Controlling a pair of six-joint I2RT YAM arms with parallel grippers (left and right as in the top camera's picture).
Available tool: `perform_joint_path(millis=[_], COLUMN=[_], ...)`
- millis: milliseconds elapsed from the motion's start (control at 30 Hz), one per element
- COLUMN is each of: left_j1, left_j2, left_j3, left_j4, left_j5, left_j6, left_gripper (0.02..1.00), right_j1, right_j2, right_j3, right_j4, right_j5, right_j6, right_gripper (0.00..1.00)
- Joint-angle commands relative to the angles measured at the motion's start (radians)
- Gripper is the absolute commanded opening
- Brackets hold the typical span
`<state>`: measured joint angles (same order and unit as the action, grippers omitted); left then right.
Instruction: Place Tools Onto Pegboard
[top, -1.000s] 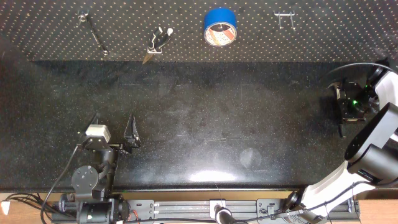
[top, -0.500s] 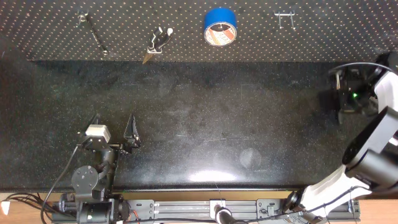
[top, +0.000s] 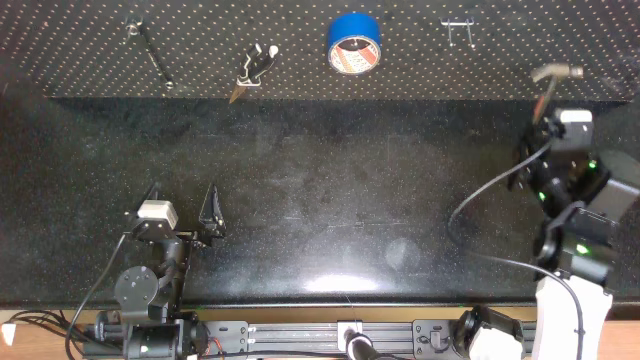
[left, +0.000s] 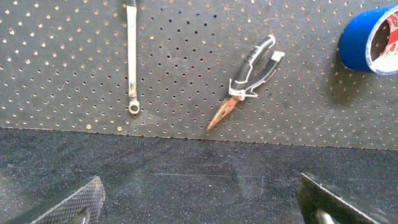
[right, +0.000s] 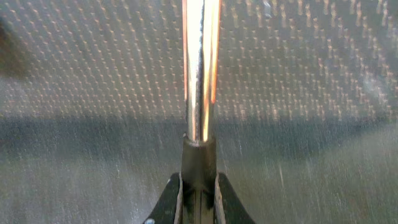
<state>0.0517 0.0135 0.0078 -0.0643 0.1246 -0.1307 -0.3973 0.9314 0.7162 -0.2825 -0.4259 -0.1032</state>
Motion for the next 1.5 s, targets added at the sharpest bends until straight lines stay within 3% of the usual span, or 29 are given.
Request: perform_joint_path(millis=[33, 200, 367, 967, 1000, 1033, 1067, 1200, 1333, 1467, 1500], left_j1=[0.004, 0.004, 0.004, 0.004, 0.004, 0.004, 0.004, 0.004, 0.004, 0.004, 0.004], left_j2=[-0.008, -0.008, -0.008, -0.008, -0.008, -0.008, -0.008, -0.008, -0.008, -0.008, -0.008], left_j3=[-0.002, -0.002, -0.002, -0.002, -0.002, -0.002, -0.002, -0.002, -0.002, -0.002, -0.002], left_j4=[-0.004, -0.004, -0.004, -0.004, -0.004, -0.004, -0.004, -0.004, -0.004, -0.004, -0.004], left_j5=[0.011, 0.011, 0.011, 0.011, 0.011, 0.011, 0.011, 0.011, 0.011, 0.011, 0.011], left_j6=[0.013, 0.013, 0.013, 0.013, 0.013, 0.013, 0.013, 0.013, 0.013, 0.013, 0.013], left_gripper=[0.993, 0.996, 0.996, 0.996, 0.996, 0.996, 0.996, 0.996, 0.996, 0.998, 0.996], right_j1=[0.174, 0.292, 0.34, 0.342, 0.342, 0.342, 0.342, 0.322, 0.217, 0.158, 0.159], right_j2=[0.057, 0.267, 0.317, 0.567, 0.567, 0.567, 0.567, 0.518, 0.273, -0.151, -0.234], right_j3=[-0.002, 0.004, 0.019, 0.161, 0.161, 0.161, 0.161, 0.14, -0.094, -0.398, -0.437], right_j4=[0.234, 0.539, 0.542, 0.458, 0.458, 0.459, 0.459, 0.463, 0.504, 0.512, 0.509], right_j5=[-0.005, 0.032, 0.032, 0.033, 0.032, 0.032, 0.032, 0.033, 0.041, 0.238, 0.239], right_j6=[0.127, 0.301, 0.309, 0.308, 0.308, 0.309, 0.309, 0.306, 0.169, 0.184, 0.184], right_gripper=[0.073, 0.075, 0.075, 0.077, 0.325, 0.768, 0.895, 0.904, 0.906, 0.906, 0.91])
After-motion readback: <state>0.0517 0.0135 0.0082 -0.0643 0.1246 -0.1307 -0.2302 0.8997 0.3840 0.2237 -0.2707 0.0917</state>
